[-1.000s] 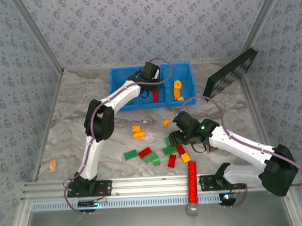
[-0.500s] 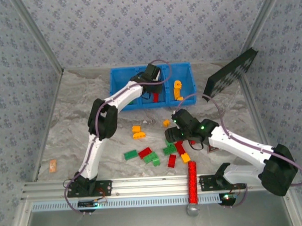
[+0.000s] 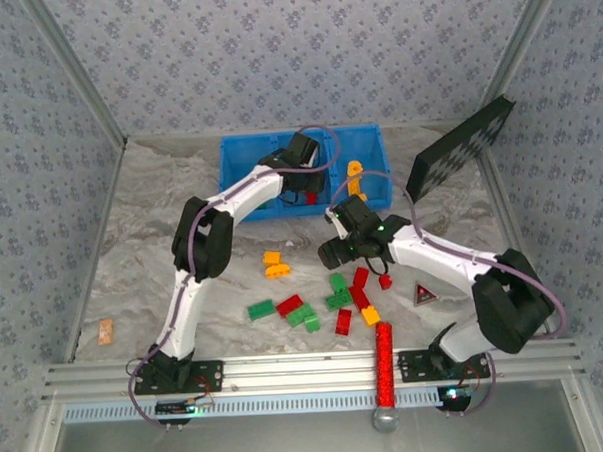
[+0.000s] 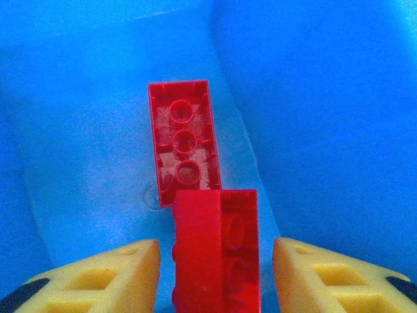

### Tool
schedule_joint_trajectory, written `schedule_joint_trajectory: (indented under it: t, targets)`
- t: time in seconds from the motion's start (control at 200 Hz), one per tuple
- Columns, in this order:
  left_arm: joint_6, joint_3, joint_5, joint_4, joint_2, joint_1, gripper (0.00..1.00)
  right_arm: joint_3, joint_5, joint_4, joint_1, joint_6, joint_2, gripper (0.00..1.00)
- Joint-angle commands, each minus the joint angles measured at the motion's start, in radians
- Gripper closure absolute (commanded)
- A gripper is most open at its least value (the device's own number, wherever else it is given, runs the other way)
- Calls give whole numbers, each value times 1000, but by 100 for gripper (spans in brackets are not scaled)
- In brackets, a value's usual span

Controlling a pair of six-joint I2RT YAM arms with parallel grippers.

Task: Sort the legos into containers by color
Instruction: Place the lego in the container, then pick up the lego from the center of the table.

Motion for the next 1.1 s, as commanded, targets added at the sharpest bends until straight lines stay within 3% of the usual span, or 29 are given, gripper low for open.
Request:
schedule_joint_trajectory:
  t: [0.0,0.295,0.69,1.095]
  targets:
    - [16,-23,20,11,-120,7,50,40,-26,42,-17,-68,50,12]
    - [64,-124,49,-35,-350,8,48,96,-28,70,-23,-100,212,14]
    - [89,-480,31,-117,-728,7,46,160,-12,61,-37,-119,340,24]
    - [120,-814,94,-317,-1032,7,46,190,-20,29,-47,-124,385,57]
